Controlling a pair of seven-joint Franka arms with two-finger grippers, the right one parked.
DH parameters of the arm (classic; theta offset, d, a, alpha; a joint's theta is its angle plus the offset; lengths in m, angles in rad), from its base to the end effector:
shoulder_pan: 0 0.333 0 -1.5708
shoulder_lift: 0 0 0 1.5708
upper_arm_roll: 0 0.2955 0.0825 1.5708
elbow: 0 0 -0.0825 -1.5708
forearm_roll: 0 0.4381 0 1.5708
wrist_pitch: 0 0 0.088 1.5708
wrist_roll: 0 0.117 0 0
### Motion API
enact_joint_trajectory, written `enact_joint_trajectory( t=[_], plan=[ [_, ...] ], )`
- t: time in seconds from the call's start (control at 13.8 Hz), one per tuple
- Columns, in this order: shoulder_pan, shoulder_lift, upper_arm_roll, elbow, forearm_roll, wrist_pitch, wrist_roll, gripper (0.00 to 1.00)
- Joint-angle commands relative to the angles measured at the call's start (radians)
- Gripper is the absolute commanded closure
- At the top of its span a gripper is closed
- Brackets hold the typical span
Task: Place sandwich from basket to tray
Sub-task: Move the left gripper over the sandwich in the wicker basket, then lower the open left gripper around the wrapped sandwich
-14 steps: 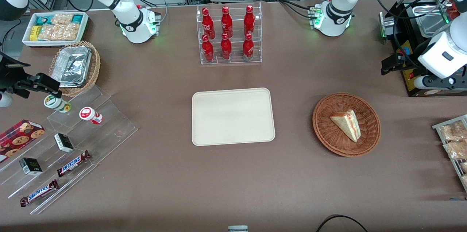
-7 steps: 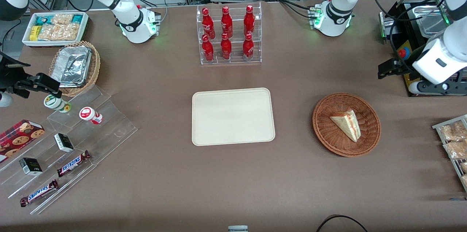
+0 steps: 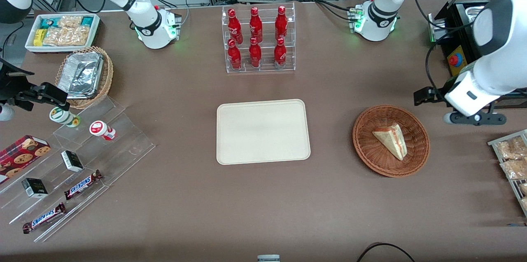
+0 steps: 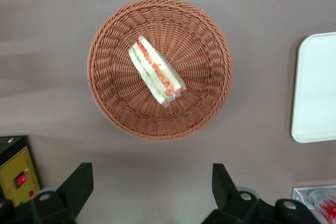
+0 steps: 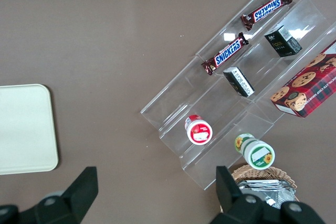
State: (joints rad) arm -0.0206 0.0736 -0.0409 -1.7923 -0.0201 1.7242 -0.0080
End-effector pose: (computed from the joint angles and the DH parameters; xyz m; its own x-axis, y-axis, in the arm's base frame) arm 0.6165 -0.0396 0.4450 0.9887 -0.0501 -0.1414 -0.0476 -0.9986 0.0211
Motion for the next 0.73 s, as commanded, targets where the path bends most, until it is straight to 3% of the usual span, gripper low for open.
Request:
enact_joint_trajectory(
  t=[0.0,0.65],
  plan=[
    [0.001,0.008,0.003,-0.073,-0.009,0.092,-0.003,0.00],
    [0.001,0.104,0.003,-0.219,-0.004,0.386,-0.072,0.00]
  ],
)
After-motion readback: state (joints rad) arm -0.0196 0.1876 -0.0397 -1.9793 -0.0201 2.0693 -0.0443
